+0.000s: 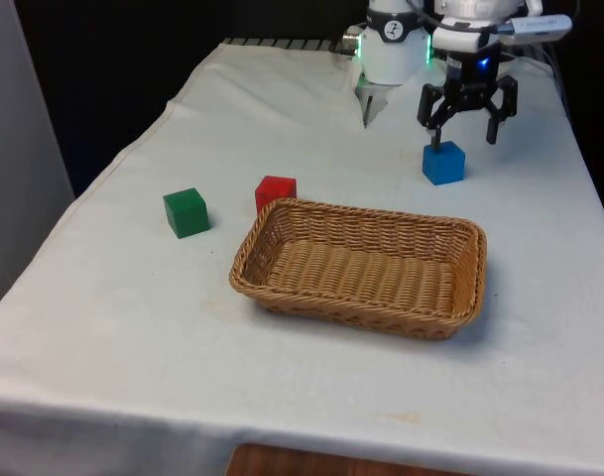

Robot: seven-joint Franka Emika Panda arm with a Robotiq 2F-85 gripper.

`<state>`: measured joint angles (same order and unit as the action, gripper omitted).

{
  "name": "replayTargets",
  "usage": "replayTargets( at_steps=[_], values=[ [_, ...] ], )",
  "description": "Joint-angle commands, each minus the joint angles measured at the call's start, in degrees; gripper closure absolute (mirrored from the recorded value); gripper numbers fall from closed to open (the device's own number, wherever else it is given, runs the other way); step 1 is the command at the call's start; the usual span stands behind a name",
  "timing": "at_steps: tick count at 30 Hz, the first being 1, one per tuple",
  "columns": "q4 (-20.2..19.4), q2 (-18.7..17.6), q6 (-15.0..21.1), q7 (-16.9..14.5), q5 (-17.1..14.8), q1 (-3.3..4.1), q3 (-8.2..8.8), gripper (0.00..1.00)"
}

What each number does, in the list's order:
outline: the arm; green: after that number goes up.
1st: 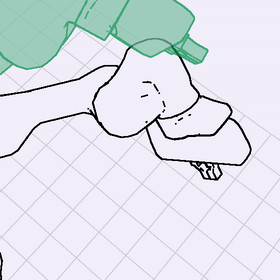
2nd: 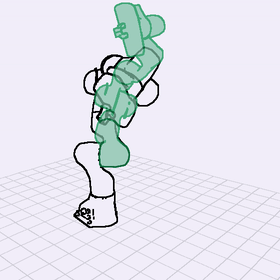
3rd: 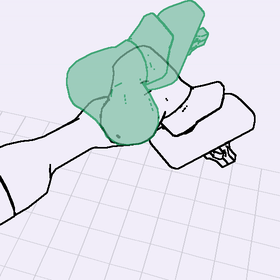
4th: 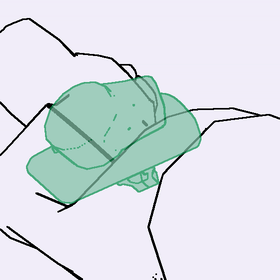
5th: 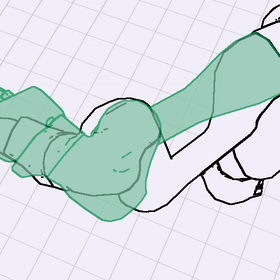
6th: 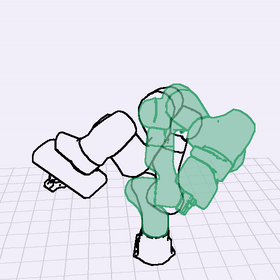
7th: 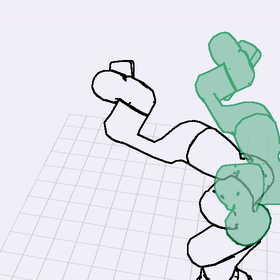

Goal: Pick up the blue cube and place it into the basket.

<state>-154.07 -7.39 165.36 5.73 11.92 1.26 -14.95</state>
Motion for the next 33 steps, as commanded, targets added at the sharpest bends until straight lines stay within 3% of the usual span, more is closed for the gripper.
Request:
replayTargets(
  at_steps=[1, 2, 3, 4, 11, 12, 14, 20, 21, 22, 29, 30, 31, 33],
  values=[
    [-0.3, 0.7, 0.4, 1.0, 2.5, 0.29, 1.20, 0.00],
    [-0.3, 0.5, 0.6, 0.9, 2.8, 0.29, 1.32, 0.00],
    [0.0, -0.5, 0.4, -0.2, 0.7, 0.00, 0.29, 0.00],
    [-0.4, 0.4, 0.9, 0.7, 3.2, 0.23, 1.60, 0.00],
    [-1.0, 0.0, 1.8, -0.3, 5.2, 0.23, 3.90, 0.00],
    [-0.6, -0.7, 1.3, -1.1, 3.6, 0.00, 3.04, 0.00],
    [-1.1, 0.0, 1.8, -0.3, 5.4, 0.29, 4.13, 0.00],
    [-0.9, -0.3, 1.7, -0.4, 4.6, 0.29, 3.55, 0.00],
    [-0.7, -0.7, 1.3, -1.1, 4.0, 0.00, 3.27, 0.00],
    [-0.9, -0.4, 1.7, -0.3, 4.6, 0.29, 3.50, 0.00],
    [-0.7, -0.3, 1.2, 0.4, 4.5, 0.46, 3.15, 0.00],
    [-0.6, -0.7, 1.3, -0.5, 4.0, 0.06, 2.86, 0.00],
    [-0.7, -0.1, 1.1, 0.7, 4.5, 0.52, 2.98, 0.00],
    [-0.9, 0.6, 0.6, 1.4, 4.4, 0.52, 2.35, 0.00]
  ],
)
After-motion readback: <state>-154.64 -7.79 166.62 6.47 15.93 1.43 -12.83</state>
